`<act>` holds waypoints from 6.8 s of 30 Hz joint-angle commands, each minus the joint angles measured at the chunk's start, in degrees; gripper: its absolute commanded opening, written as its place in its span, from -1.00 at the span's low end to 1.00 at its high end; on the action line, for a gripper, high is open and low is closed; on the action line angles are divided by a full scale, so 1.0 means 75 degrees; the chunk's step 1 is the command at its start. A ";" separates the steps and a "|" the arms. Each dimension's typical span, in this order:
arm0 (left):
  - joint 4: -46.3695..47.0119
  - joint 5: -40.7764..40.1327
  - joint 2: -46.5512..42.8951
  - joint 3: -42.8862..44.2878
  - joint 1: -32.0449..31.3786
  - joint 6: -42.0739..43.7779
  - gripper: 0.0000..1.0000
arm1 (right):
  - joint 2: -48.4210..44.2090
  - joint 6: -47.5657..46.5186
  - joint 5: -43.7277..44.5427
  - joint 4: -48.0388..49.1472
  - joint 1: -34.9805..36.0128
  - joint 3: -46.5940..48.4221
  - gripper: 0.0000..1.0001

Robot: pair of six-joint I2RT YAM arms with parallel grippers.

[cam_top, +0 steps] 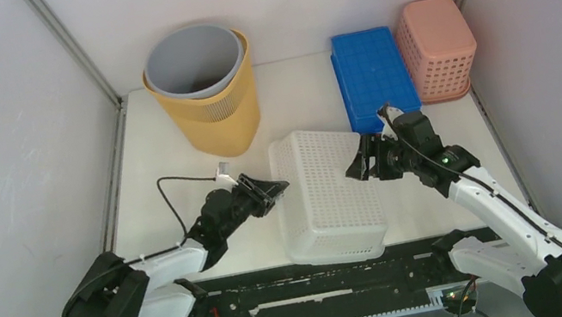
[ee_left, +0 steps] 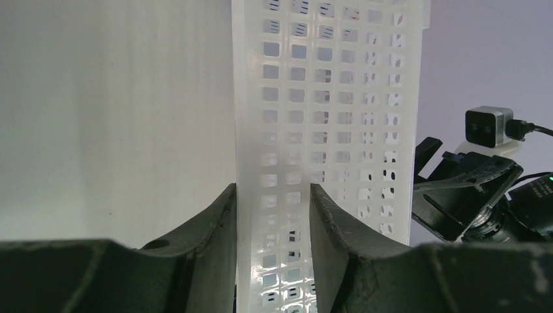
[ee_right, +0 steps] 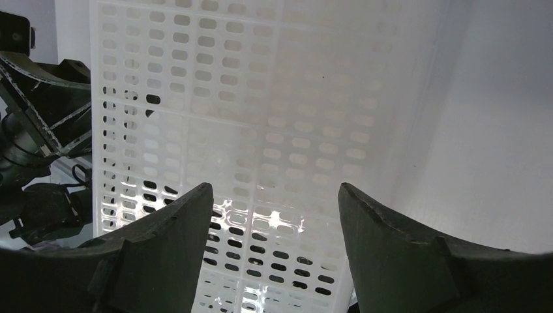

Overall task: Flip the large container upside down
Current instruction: Turn the container upside down at the center of the board, then move the container to the center of the board.

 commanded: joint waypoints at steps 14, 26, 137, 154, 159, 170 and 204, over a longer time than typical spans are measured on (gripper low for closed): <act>-0.1701 -0.0730 0.0059 -0.0074 0.0243 0.1434 -0.03 | 0.0168 0.0007 0.0070 0.0444 0.0178 0.0105 0.58; -0.1345 -0.0660 0.0276 -0.0251 0.0490 0.1568 0.04 | 0.0310 -0.0013 0.0022 0.0558 0.0180 0.0105 0.58; -1.1738 -0.0862 -0.5660 0.3221 0.0821 0.4347 1.00 | 0.1439 0.2252 0.0291 0.1470 0.3528 0.1271 1.00; -1.1298 0.0872 -0.5764 0.2948 0.0773 0.4753 1.00 | 0.0768 0.2169 -0.0024 0.0359 0.3919 0.0473 1.00; -1.1428 0.0834 -0.5863 0.2998 0.0774 0.4765 1.00 | 0.0457 0.2314 0.0415 0.0174 0.4266 0.0082 1.00; -1.1634 0.0371 -0.6458 0.2999 0.0774 0.4225 1.00 | -0.0367 0.3962 0.3510 -0.0302 0.5950 -0.0507 1.00; -1.0980 0.0173 -0.6185 0.2889 0.0771 0.3758 1.00 | 0.3301 0.4147 0.3073 0.2863 0.6108 -0.0580 1.00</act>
